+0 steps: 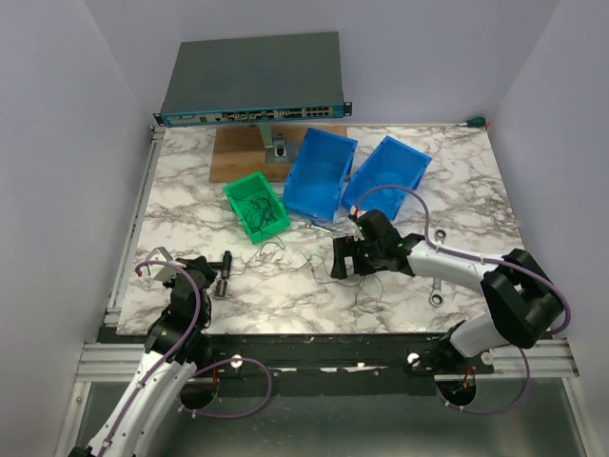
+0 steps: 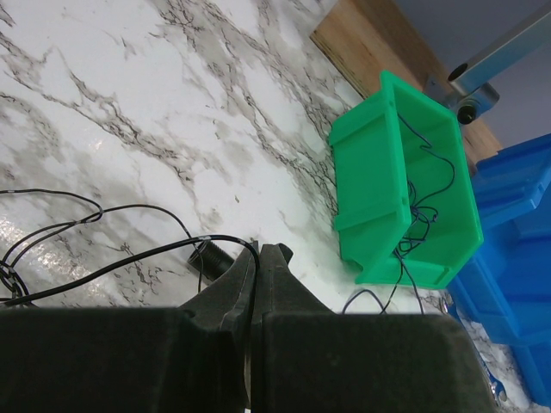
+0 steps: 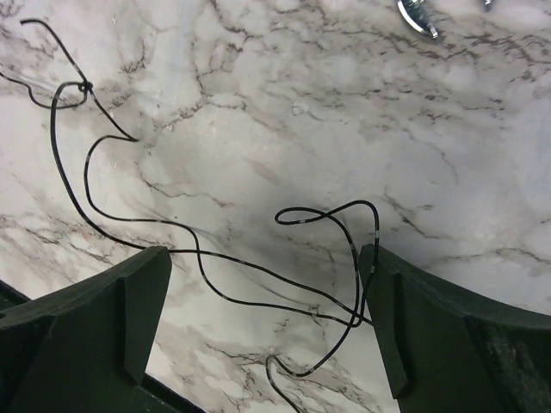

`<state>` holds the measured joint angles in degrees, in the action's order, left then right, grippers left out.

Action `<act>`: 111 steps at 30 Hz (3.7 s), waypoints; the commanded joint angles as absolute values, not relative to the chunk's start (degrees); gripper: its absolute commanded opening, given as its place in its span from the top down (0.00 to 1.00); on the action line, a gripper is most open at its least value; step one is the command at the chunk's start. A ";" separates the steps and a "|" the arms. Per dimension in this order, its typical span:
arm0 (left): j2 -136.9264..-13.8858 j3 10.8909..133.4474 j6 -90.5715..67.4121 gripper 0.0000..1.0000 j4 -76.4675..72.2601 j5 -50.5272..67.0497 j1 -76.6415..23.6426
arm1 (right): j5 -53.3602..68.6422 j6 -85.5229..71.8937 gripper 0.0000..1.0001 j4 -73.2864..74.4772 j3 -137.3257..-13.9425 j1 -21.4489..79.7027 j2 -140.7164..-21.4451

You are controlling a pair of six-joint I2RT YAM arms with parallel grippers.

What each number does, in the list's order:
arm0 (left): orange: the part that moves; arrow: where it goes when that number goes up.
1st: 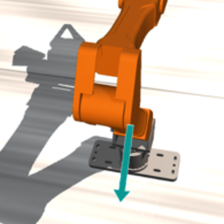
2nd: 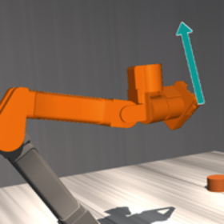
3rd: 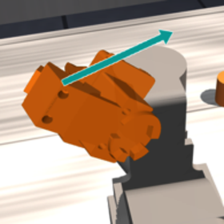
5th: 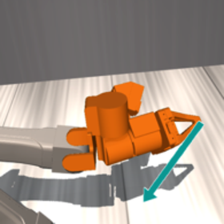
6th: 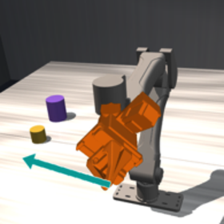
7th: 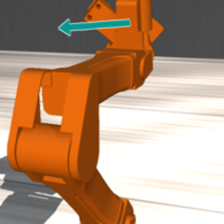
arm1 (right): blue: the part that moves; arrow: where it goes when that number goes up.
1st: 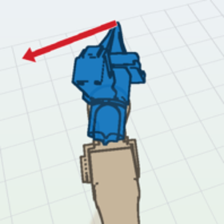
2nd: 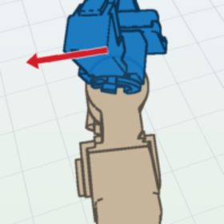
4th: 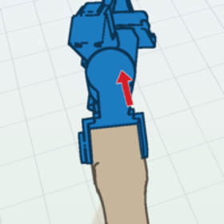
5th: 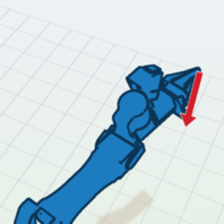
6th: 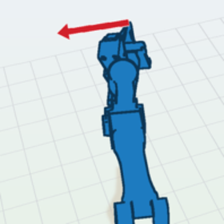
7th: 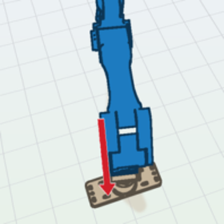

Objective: Untangle the cables

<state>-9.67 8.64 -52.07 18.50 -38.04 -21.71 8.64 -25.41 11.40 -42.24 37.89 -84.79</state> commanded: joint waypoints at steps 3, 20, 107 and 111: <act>-9.78 8.27 -51.77 1.00 18.55 -37.67 -21.70 | -3.07 -24.13 0.00 17.06 -44.20 44.09 -86.48; -9.78 8.36 -52.21 1.00 18.98 -38.00 -21.70 | -14.80 -26.19 0.00 22.08 -47.39 53.08 -93.30; -9.76 8.17 -51.45 1.00 17.94 -37.75 -21.71 | 6.06 -21.54 0.99 21.25 -83.77 46.08 -95.50; -9.83 8.09 -51.33 1.00 17.76 -37.64 -21.70 | 8.83 -21.16 0.99 21.84 -81.17 49.99 -93.32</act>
